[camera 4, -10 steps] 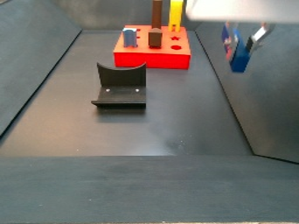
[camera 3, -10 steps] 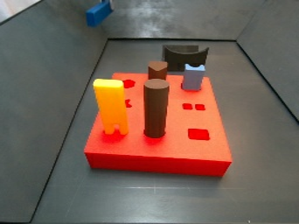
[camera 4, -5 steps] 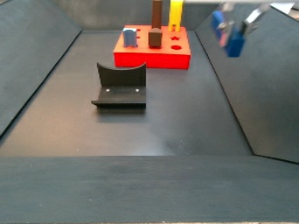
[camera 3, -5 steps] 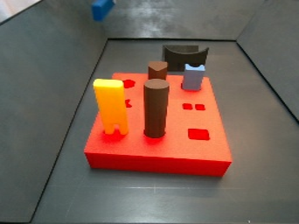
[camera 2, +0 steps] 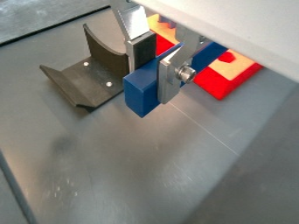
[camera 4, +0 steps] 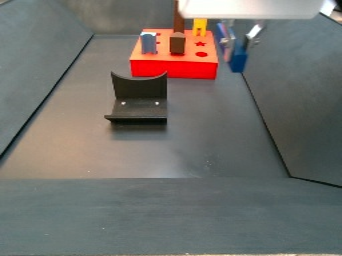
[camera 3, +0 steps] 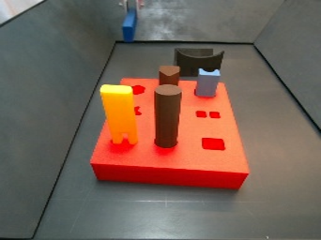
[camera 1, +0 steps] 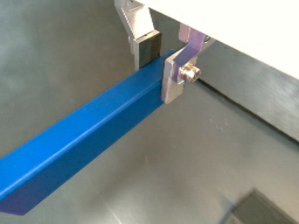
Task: Pick up the rectangle object. Move up. Place the rectangle object on the fixture. Regrasp the rectangle object. Move to above the board. Insert the rectangle object.
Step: Place the rectangle object on the fixture.
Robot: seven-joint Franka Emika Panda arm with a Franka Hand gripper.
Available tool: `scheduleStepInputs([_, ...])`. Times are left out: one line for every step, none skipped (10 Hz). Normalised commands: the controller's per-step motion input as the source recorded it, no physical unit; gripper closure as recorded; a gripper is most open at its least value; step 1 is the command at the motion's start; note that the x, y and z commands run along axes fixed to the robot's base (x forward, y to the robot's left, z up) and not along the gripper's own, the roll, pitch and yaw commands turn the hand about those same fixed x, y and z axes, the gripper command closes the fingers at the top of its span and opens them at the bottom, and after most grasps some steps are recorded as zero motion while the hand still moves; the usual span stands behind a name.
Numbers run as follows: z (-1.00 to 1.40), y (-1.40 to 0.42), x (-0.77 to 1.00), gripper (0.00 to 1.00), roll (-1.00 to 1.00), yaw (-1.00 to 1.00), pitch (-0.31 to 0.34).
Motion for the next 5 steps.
scheduleStepInputs([-0.23, -0.18, 1.0, 1.0, -0.09, 0.05, -0.001])
scheduleStepInputs([-0.21, -0.16, 1.0, 1.0, -0.08, 0.04, -0.003])
scheduleStepInputs([-0.19, -0.14, 1.0, 1.0, -0.08, 0.04, -0.008])
scheduleStepInputs([-0.17, -0.12, 1.0, 1.0, -0.06, 0.04, -0.007])
scheduleStepInputs([-0.16, -0.11, 1.0, 1.0, -0.06, 0.04, -0.005])
